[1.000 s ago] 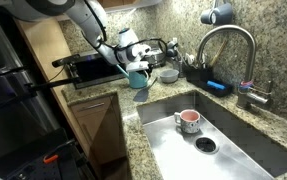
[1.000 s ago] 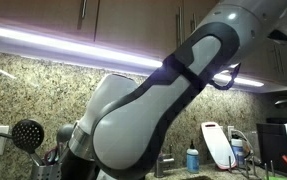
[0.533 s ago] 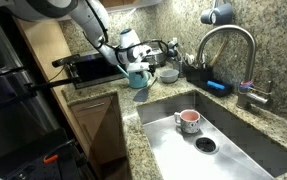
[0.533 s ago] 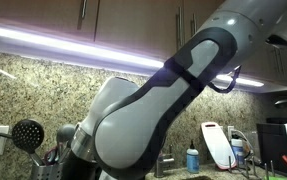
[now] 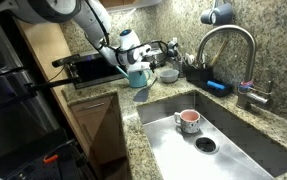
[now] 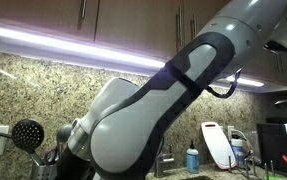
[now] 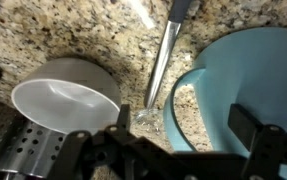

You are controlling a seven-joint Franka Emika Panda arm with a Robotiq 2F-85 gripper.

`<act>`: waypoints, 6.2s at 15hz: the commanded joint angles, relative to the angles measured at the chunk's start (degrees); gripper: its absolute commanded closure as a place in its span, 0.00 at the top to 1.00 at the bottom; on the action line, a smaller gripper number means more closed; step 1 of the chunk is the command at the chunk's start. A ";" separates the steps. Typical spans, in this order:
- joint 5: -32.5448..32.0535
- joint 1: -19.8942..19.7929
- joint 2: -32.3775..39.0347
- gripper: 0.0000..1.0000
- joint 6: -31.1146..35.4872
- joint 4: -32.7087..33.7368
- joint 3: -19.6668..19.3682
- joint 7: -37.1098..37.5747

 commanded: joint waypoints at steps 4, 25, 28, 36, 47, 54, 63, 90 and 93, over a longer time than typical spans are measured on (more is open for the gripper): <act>0.06 -0.59 2.83 1.00 0.47 4.77 1.43 -2.04; -0.35 -1.20 5.93 0.20 -1.22 9.67 2.21 -4.71; -0.29 -1.74 5.80 0.01 -1.35 9.38 3.13 -5.72; -0.34 -1.65 3.58 0.02 0.23 6.12 2.97 -5.76; 1.50 4.71 -10.32 0.02 10.27 -14.41 -8.62 9.36; 3.19 16.18 -20.13 0.02 14.54 -29.07 -21.65 16.45; 7.72 29.53 -26.98 0.02 23.63 -45.25 -38.21 21.64; 22.10 22.49 -27.39 0.02 27.24 -49.98 -37.13 16.14; 23.51 21.98 -26.01 0.02 27.11 -49.94 -39.05 16.58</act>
